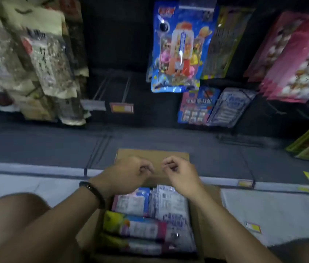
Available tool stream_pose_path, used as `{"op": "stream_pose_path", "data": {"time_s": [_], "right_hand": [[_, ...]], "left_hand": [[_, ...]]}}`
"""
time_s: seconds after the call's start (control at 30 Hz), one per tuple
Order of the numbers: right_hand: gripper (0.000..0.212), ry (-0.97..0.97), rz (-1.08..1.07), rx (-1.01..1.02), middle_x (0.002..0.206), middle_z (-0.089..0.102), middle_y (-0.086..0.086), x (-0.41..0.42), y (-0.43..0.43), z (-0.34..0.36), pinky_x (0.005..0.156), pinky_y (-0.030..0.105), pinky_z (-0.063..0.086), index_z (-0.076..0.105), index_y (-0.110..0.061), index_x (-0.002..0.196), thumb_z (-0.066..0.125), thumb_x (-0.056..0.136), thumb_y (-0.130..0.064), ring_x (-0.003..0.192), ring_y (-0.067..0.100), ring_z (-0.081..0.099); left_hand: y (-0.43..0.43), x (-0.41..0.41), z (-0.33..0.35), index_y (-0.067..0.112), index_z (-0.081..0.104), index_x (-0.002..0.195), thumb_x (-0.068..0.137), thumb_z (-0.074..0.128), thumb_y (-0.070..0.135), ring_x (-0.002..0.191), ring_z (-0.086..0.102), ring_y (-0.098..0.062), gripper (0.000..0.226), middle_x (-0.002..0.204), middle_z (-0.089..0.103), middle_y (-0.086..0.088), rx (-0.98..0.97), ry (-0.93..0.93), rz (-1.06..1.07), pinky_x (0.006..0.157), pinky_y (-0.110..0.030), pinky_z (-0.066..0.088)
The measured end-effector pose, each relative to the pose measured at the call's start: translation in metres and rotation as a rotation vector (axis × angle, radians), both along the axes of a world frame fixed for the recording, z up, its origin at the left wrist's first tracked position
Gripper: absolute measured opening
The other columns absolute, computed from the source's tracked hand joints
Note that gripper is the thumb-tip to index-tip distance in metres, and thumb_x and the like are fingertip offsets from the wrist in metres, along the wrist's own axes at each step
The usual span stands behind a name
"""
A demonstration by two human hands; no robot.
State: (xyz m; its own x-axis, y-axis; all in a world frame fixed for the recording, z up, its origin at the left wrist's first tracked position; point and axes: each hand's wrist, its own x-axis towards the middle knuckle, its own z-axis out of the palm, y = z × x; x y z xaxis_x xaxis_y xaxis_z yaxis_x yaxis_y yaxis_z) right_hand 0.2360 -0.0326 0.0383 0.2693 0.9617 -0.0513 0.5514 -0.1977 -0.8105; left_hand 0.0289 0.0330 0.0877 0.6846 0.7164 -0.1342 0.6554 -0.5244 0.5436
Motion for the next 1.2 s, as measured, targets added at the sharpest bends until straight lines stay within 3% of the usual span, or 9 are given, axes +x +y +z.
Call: {"op": "stream_pose_path", "data": {"time_s": [0.1, 0.17, 0.23, 0.37, 0.57, 0.77, 0.9, 1.13, 1.2], "right_hand": [[0.015, -0.018, 0.043, -0.229, 0.072, 0.065, -0.013, -0.016, -0.030, -0.067, 0.066, 0.027, 0.046, 0.067, -0.030, 0.089, 0.068, 0.098, -0.017, 0.063, -0.004, 0.059], [0.012, -0.069, 0.063, -0.399, 0.094, 0.072, -0.007, -0.026, -0.046, -0.106, 0.079, 0.030, 0.052, 0.068, -0.027, 0.107, 0.070, 0.097, -0.021, 0.084, 0.008, 0.069], [0.039, -0.181, 0.108, -0.531, 0.129, 0.068, 0.006, -0.032, -0.056, -0.135, 0.100, 0.032, 0.050, 0.062, -0.022, 0.136, 0.069, 0.098, -0.028, 0.119, 0.025, 0.065], [0.064, -0.355, 0.220, -0.648, 0.150, 0.051, 0.008, -0.040, -0.059, -0.158, 0.114, 0.048, 0.044, 0.041, -0.025, 0.156, 0.067, 0.098, -0.032, 0.139, 0.033, 0.049], [0.053, -0.377, 0.313, -0.759, 0.140, 0.062, 0.008, -0.049, -0.044, -0.175, 0.109, 0.043, 0.049, 0.052, -0.025, 0.145, 0.070, 0.097, -0.032, 0.127, 0.029, 0.059], [0.038, -0.581, 0.418, -0.761, 0.138, 0.061, 0.012, -0.060, -0.046, -0.186, 0.102, 0.038, 0.051, 0.058, -0.017, 0.135, 0.069, 0.098, -0.018, 0.125, 0.029, 0.062], [0.034, -0.555, 0.456, -0.701, 0.135, 0.064, 0.008, -0.053, -0.048, -0.183, 0.100, 0.037, 0.050, 0.065, -0.026, 0.133, 0.065, 0.099, -0.028, 0.123, 0.028, 0.063], [0.013, -0.333, 0.311, -0.489, 0.099, 0.071, 0.000, -0.033, -0.036, -0.147, 0.087, 0.035, 0.055, 0.072, -0.021, 0.097, 0.062, 0.100, -0.028, 0.098, 0.024, 0.069], [0.024, -0.273, 0.254, -0.409, 0.080, 0.064, -0.007, -0.021, -0.033, -0.128, 0.077, 0.032, 0.049, 0.065, -0.023, 0.077, 0.065, 0.101, -0.021, 0.086, 0.021, 0.064]], "left_hand": [[-0.017, -0.020, -0.034, 0.036, 0.074, 0.115, 0.100, 0.056, 0.036, 0.109, 0.069, -0.013, 0.023, 0.118, 0.076, 0.012, -0.004, 0.179, -0.059, 0.093, -0.032, 0.055], [-0.018, -0.037, -0.049, 0.039, 0.072, 0.123, 0.099, 0.057, 0.044, 0.118, 0.066, -0.017, 0.029, 0.127, 0.073, 0.011, 0.038, 0.348, -0.085, 0.100, -0.033, 0.051], [-0.014, -0.049, -0.059, 0.031, 0.071, 0.127, 0.101, 0.059, 0.040, 0.121, 0.062, -0.021, 0.030, 0.133, 0.070, 0.000, -0.032, 0.464, -0.139, 0.099, -0.031, 0.046], [-0.008, -0.055, -0.060, 0.023, 0.059, 0.146, 0.107, 0.053, 0.044, 0.129, 0.058, -0.026, 0.045, 0.146, 0.061, -0.006, -0.241, 0.663, -0.226, 0.088, -0.025, 0.036], [-0.003, -0.053, -0.061, 0.026, 0.042, 0.160, 0.106, 0.052, 0.050, 0.141, 0.050, -0.024, 0.059, 0.161, 0.049, -0.003, -0.250, 0.576, -0.139, 0.106, -0.029, 0.040], [-0.003, -0.052, -0.060, 0.028, 0.047, 0.157, 0.107, 0.050, 0.051, 0.139, 0.052, -0.024, 0.055, 0.160, 0.050, -0.002, -0.251, 0.614, -0.180, 0.108, -0.032, 0.042], [-0.002, -0.050, -0.063, 0.033, 0.051, 0.153, 0.107, 0.050, 0.051, 0.140, 0.051, -0.022, 0.050, 0.161, 0.049, 0.001, -0.268, 0.567, -0.213, 0.107, -0.032, 0.042], [0.000, -0.051, -0.059, 0.028, 0.077, 0.126, 0.109, 0.051, 0.041, 0.115, 0.065, -0.016, 0.034, 0.134, 0.072, 0.005, -0.299, 0.540, -0.253, 0.096, -0.028, 0.048], [0.000, -0.055, -0.062, 0.028, 0.078, 0.121, 0.107, 0.050, 0.050, 0.115, 0.066, -0.017, 0.038, 0.128, 0.074, 0.005, -0.306, 0.547, -0.219, 0.098, -0.030, 0.051]]}}
